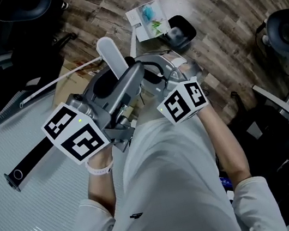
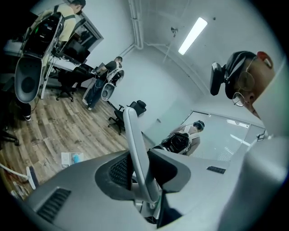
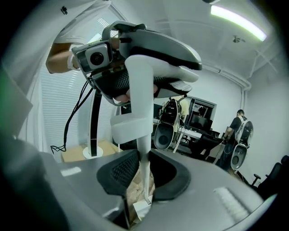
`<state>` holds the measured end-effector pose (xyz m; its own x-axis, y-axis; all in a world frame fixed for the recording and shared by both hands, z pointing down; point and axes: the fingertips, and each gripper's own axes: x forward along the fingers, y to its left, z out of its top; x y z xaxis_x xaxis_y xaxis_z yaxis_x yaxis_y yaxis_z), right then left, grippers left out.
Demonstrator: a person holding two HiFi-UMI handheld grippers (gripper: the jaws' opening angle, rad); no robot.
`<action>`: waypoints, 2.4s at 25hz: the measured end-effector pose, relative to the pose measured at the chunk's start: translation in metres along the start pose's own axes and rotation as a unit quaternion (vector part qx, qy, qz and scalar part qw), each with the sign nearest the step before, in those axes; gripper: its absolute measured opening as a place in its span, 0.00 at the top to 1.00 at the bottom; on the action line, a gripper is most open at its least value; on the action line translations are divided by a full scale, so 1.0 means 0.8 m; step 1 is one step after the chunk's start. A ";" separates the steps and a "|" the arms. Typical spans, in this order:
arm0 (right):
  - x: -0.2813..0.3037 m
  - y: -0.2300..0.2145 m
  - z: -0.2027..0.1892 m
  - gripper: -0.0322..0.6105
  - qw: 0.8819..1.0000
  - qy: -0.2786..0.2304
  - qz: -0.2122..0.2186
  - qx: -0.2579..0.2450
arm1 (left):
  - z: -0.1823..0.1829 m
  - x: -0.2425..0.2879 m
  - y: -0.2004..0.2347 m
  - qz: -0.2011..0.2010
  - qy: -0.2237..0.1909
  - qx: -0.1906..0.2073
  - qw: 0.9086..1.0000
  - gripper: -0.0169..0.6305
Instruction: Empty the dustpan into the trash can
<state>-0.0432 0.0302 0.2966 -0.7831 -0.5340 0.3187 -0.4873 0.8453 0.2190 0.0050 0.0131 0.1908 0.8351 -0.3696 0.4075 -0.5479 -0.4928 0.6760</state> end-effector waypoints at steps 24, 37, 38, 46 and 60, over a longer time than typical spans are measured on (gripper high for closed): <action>-0.045 0.012 -0.064 0.81 0.994 0.022 -0.091 0.048 | -0.078 0.060 -0.031 -0.029 0.092 0.088 0.991 0.82; -0.065 0.037 -0.077 0.81 0.991 0.044 -0.113 0.052 | -0.122 0.060 -0.053 -0.042 0.120 0.136 0.982 0.82; -0.066 0.039 -0.078 0.81 0.991 0.045 -0.115 0.052 | -0.125 0.059 -0.054 -0.043 0.121 0.139 0.982 0.82; -0.069 0.053 -0.084 0.81 0.990 0.054 -0.123 0.052 | -0.145 0.054 -0.057 -0.050 0.133 0.156 0.978 0.82; -0.081 0.066 -0.089 0.81 0.987 0.057 -0.143 0.042 | -0.166 0.053 -0.070 -0.035 0.143 0.179 0.973 0.82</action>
<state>0.0096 0.1082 0.3528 -0.5634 -0.7450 0.3571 -0.7162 0.6559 0.2385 0.0775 0.1295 0.2519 0.8221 -0.1166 0.5573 -0.4289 -0.7706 0.4715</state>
